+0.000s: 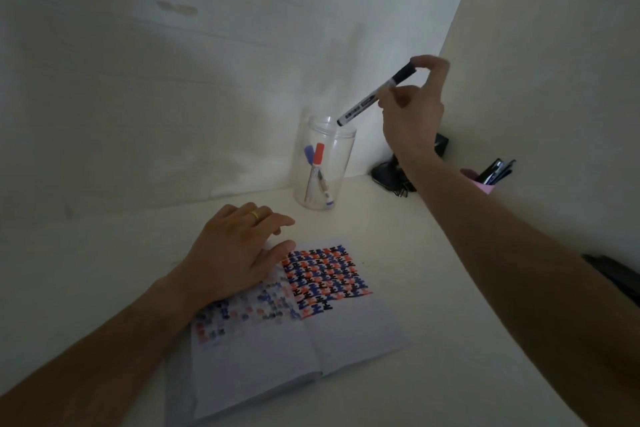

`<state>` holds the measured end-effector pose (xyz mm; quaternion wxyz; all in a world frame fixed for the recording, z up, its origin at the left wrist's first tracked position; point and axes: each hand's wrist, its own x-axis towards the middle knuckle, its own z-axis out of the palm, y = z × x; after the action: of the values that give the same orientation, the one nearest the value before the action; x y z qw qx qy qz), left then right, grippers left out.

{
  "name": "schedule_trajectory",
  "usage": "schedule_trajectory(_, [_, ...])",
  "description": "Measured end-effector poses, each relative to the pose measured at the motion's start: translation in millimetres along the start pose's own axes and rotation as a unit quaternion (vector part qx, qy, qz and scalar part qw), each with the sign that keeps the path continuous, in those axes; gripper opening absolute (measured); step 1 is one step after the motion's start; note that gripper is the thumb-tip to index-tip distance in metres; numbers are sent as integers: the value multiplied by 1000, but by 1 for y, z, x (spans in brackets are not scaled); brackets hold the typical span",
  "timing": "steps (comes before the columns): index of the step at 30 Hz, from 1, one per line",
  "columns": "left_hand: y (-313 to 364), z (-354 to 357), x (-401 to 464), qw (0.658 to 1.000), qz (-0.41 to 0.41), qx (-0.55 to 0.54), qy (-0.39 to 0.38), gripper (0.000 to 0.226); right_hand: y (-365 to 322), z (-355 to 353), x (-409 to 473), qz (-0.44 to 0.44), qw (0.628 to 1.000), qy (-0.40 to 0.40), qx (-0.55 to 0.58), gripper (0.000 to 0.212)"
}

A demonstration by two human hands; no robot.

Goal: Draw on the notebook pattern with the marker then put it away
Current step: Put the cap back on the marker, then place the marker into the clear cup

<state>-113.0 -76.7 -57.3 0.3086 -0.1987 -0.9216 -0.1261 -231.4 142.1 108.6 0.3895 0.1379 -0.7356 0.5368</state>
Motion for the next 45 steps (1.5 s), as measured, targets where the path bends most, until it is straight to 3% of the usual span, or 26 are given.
schedule_trajectory(6, [0,0,0,1000,-3,3,-8,44,32,31,1,-41,989,-60,-130,33])
schedule_trajectory(12, [0,-1,1,1000,-7,7,-21,45,52,51,-4,-44,970,-113,-210,12])
schedule_trajectory(15, [1,-2,1,1000,-8,9,-28,45,55,54,-4,-56,959,-128,-246,16])
schedule_trajectory(22, [2,-4,1,999,-11,8,-40,45,53,50,-5,-37,954,-151,-257,24])
schedule_trajectory(27, [2,-5,2,999,-12,0,-45,45,39,21,-38,-70,960,-151,-227,21])
schedule_trajectory(31, [7,-7,2,998,-3,-19,-62,45,43,-16,-101,-88,945,-204,-239,24])
schedule_trajectory(38, [19,-7,-1,990,-7,-65,-126,51,64,-57,-179,-38,908,-312,-277,31])
schedule_trajectory(45, [12,9,1,983,12,-25,-180,53,86,-65,-195,-40,889,-341,-303,29])
